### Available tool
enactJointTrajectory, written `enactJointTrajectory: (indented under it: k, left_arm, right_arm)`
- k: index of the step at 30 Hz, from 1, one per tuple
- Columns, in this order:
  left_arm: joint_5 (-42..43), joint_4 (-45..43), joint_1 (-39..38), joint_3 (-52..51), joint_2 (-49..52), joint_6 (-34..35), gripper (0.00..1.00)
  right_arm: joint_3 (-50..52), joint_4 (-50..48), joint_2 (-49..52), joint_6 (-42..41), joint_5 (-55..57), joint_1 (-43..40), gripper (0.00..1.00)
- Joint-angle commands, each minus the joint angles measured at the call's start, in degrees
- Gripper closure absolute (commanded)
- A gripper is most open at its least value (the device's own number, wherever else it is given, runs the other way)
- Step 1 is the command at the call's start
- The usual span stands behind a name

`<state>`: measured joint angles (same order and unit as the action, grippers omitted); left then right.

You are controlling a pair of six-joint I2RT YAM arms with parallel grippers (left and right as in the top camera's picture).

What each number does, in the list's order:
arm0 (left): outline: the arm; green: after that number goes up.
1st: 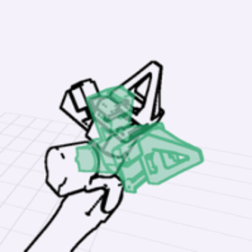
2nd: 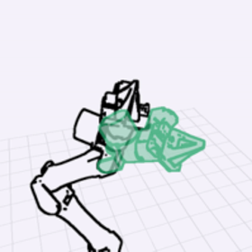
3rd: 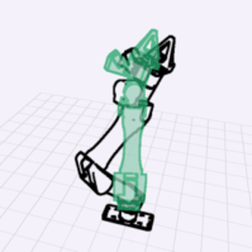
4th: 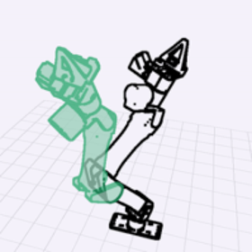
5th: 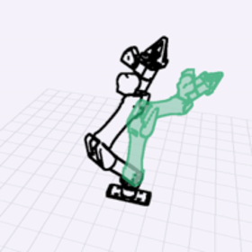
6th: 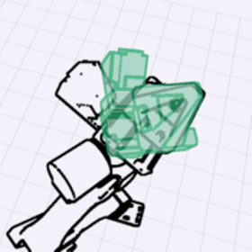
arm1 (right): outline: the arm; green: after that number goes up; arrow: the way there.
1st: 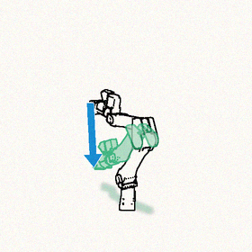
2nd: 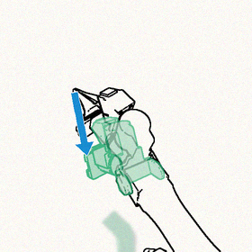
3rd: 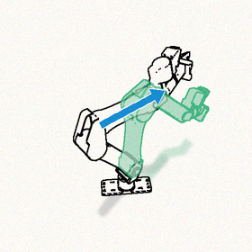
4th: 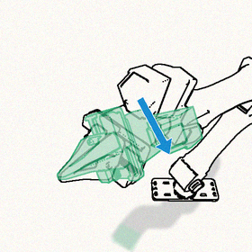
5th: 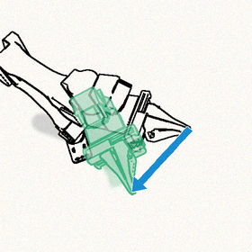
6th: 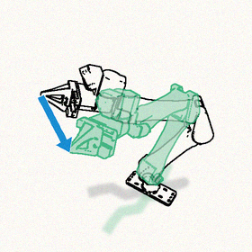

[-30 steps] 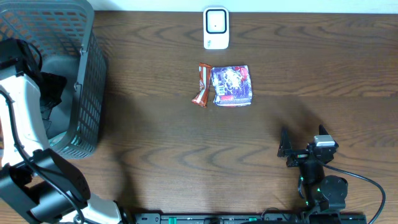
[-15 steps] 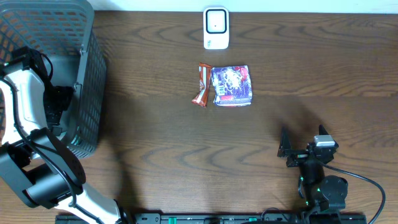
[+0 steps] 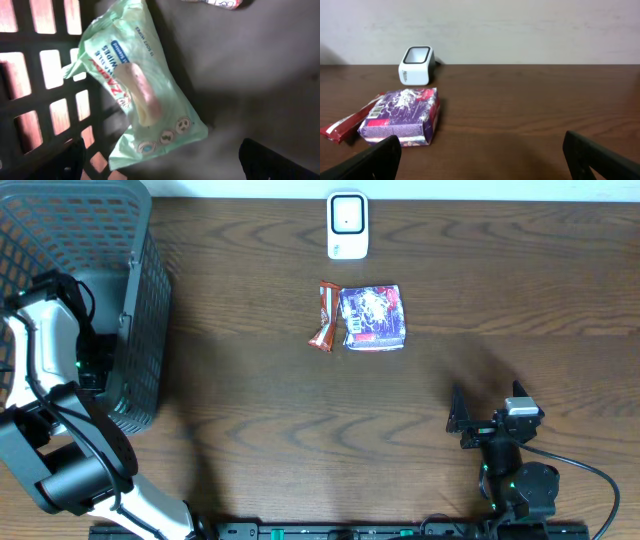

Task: Scan the item barcode
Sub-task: 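Return the left gripper into the basket above the green wipes pack, then grasp the green wipes pack with the left gripper and lift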

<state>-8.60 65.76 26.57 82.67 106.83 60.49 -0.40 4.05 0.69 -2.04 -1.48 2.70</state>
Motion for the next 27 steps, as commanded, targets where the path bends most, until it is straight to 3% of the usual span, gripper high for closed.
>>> enactJointTrajectory:
  k: [1, 27]
  left_arm:
    - [-1.99, -1.16, 0.26, -1.42, 0.72, 1.14, 0.02]
    - [-5.16, -5.99, 0.31, -5.22, 0.76, 1.18, 0.02]
  right_arm:
    - [0.09, 0.24, -0.2, 0.85, 0.28, -0.42, 0.01]
    - [0.09, 0.24, -0.22, 0.85, 0.28, -0.42, 0.01]
